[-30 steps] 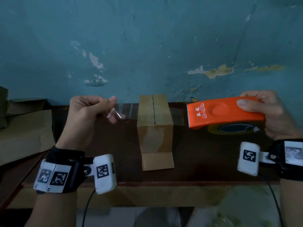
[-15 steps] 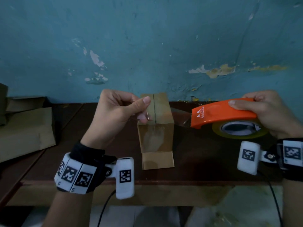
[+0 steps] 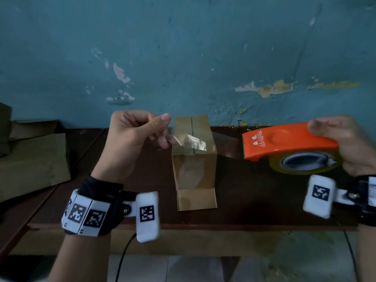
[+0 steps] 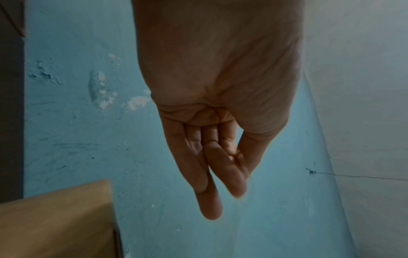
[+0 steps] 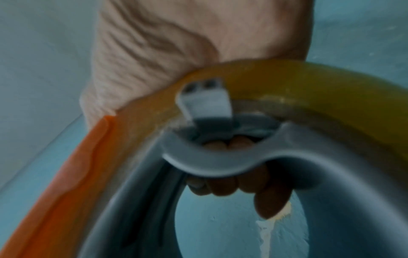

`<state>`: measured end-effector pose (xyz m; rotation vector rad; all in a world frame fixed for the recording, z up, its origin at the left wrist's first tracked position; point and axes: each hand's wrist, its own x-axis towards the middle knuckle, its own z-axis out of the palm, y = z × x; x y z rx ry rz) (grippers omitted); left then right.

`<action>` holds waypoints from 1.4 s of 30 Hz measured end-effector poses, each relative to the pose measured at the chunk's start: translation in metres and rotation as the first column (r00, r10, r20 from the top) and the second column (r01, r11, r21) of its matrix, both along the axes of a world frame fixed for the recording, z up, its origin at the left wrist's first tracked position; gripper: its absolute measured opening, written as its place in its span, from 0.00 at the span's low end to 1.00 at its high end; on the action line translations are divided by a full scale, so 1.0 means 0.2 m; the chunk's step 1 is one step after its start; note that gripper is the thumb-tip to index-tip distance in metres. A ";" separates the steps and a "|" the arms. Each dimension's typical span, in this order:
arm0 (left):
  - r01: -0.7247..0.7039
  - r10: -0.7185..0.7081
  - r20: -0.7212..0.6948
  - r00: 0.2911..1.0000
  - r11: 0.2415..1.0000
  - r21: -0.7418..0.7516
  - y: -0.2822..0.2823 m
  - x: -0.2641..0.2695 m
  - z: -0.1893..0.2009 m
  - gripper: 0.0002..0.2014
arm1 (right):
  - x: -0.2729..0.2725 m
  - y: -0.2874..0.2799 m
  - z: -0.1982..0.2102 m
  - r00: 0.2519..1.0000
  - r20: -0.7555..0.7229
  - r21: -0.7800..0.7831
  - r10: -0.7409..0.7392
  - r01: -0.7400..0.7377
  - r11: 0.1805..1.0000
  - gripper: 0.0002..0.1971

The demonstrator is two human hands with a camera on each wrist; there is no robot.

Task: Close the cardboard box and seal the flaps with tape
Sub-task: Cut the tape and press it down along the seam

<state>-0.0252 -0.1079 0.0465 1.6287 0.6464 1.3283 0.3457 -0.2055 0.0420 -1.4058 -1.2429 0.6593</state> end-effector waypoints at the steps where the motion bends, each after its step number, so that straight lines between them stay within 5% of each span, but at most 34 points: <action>1: -0.012 0.012 0.007 1.000 1.000 -0.018 0.01 -0.01 0.00 0.21 | 0.01 -0.02 0.01 0.999 -0.032 0.005 0.034 -0.033 0.999 0.42; 7: -0.002 0.003 0.024 1.000 0.998 -0.061 0.03 -0.02 -0.02 0.18 | 0.05 -0.07 0.02 0.991 -0.127 0.027 0.039 -0.036 0.999 0.19; 11: -0.008 0.010 0.038 0.999 0.998 -0.061 0.03 0.00 -0.02 0.18 | 0.03 -0.06 0.00 0.998 -0.027 -0.011 0.052 -0.052 0.999 0.47; 13: -0.013 0.016 0.042 0.999 0.998 -0.059 0.03 0.00 -0.02 0.18 | 0.04 -0.06 0.00 0.998 -0.007 -0.014 0.064 -0.064 0.998 0.50; 18: -0.012 0.016 0.046 0.999 0.997 -0.075 0.02 -0.02 -0.01 0.25 | 0.03 -0.05 0.00 0.995 -0.064 -0.054 0.080 -0.083 0.995 0.17; 25: -0.049 0.053 0.027 0.998 0.991 -0.124 0.04 -0.04 -0.05 0.21 | 0.00 -0.07 0.03 0.992 -0.028 -0.116 0.122 -0.124 0.985 0.12; 30: -0.050 0.048 -0.024 0.999 0.994 -0.099 0.03 0.00 -0.03 0.22 | -0.08 -0.05 0.08 0.966 0.188 -0.247 0.178 -0.128 0.960 0.30; 34: -0.031 0.029 -0.029 0.999 0.998 -0.056 0.00 0.04 -0.01 0.21 | -0.13 -0.04 0.09 0.945 0.286 -0.277 0.157 -0.075 0.958 0.23; 42: 0.038 -0.037 -0.074 0.997 0.999 0.007 -0.06 0.12 0.01 0.19 | -0.21 0.00 0.13 0.886 0.462 -0.273 0.028 0.112 0.955 0.33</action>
